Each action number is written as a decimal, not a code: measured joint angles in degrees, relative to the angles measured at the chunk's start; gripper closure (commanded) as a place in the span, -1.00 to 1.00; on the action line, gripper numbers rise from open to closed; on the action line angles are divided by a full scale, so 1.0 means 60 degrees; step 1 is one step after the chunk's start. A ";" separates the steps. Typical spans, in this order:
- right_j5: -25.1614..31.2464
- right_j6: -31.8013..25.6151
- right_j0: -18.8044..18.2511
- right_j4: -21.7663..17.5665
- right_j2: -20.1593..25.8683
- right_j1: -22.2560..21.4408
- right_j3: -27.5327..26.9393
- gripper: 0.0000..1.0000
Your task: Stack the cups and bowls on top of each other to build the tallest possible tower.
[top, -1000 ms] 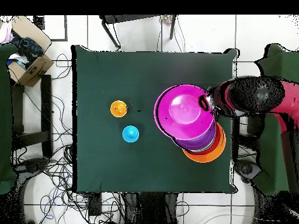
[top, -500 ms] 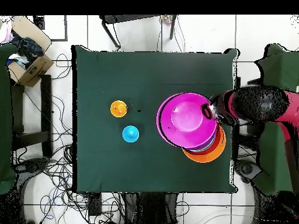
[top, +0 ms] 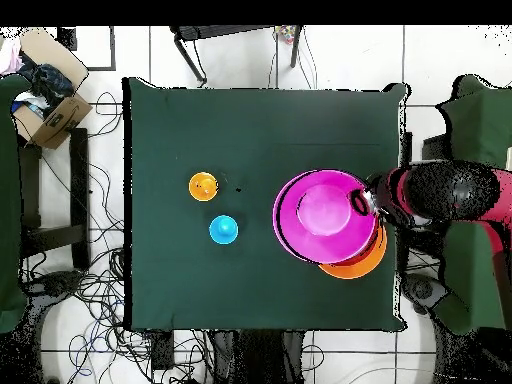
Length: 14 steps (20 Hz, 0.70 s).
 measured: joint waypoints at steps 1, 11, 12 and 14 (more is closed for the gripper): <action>0.0000 0.0000 -0.0007 -0.0052 0.0008 0.0000 0.0017 1.00; 0.0000 -0.0014 -0.0011 -0.0344 0.0036 0.0002 0.0050 1.00; 0.0000 -0.0014 -0.0011 -0.0370 0.0036 0.0002 0.0051 1.00; 0.0000 -0.0014 -0.0011 -0.0430 0.0036 0.0002 0.0052 1.00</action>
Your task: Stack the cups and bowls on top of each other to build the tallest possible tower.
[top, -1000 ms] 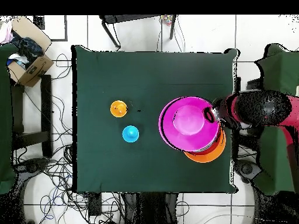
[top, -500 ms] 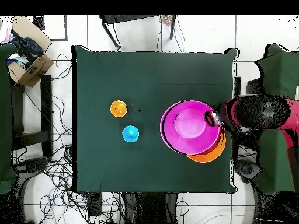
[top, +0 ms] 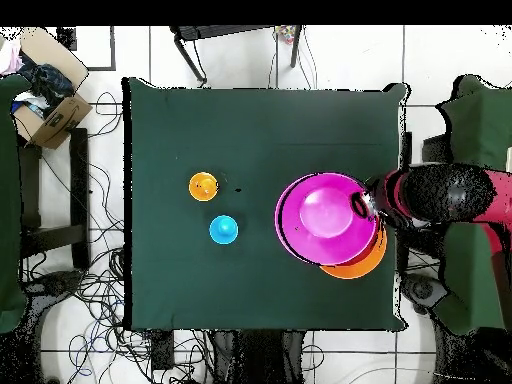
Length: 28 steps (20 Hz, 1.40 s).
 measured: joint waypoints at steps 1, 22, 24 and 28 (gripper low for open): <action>0.0000 0.0000 0.0000 -0.0079 0.0000 0.0000 0.0007 1.00; 0.0000 0.0000 0.0000 -0.0375 0.0000 0.0260 0.0011 1.00; 0.0000 0.0000 -0.0001 -0.0386 0.0000 0.0278 0.0011 1.00; 0.0000 0.0000 -0.0015 -0.0424 0.0001 0.0278 0.0011 1.00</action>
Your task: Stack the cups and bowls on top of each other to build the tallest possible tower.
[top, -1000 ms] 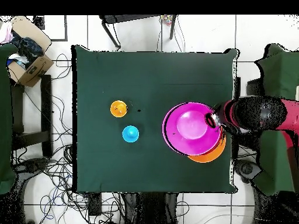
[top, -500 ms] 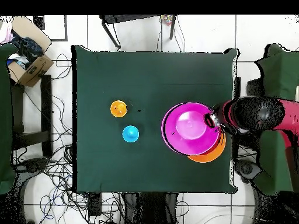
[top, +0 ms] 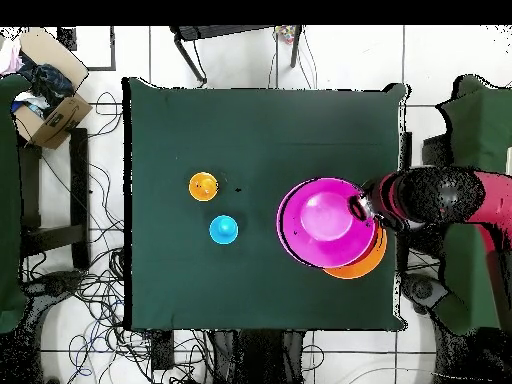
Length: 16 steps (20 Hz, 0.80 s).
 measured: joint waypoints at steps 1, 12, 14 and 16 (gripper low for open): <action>0.0000 0.0000 -0.0008 -0.0008 0.0001 0.0000 0.0000 1.00; 0.0001 0.0000 -0.0116 -0.0043 0.0012 0.0000 0.0000 -1.00; 0.0000 0.0000 -0.0125 -0.0044 0.0021 0.0000 -0.0001 -1.00; 0.0002 0.0000 -0.0171 -0.0040 0.0066 0.0000 0.0001 -1.00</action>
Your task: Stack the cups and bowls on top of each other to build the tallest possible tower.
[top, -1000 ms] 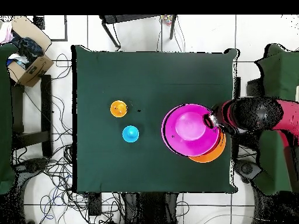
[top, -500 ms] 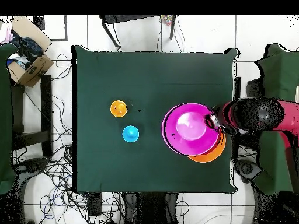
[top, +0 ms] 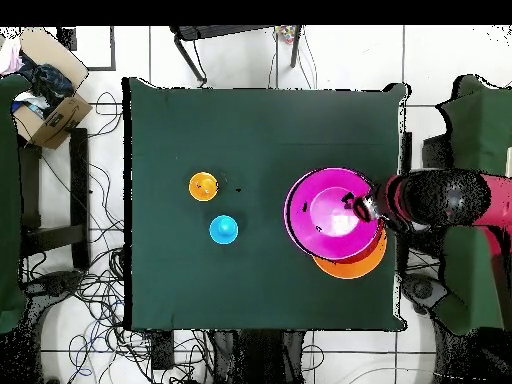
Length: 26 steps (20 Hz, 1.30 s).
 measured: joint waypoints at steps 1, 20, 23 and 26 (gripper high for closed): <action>0.0000 0.0000 -0.0025 0.0000 0.0021 -0.0004 0.0007 -1.00; 0.0000 0.0000 -0.0141 0.0000 0.0324 -0.0118 0.0221 -1.00; 0.0000 0.0000 -0.0141 0.0000 0.0372 -0.0118 0.0237 -1.00; 0.0000 0.0000 -0.0141 0.0000 0.0426 -0.0120 0.0251 -1.00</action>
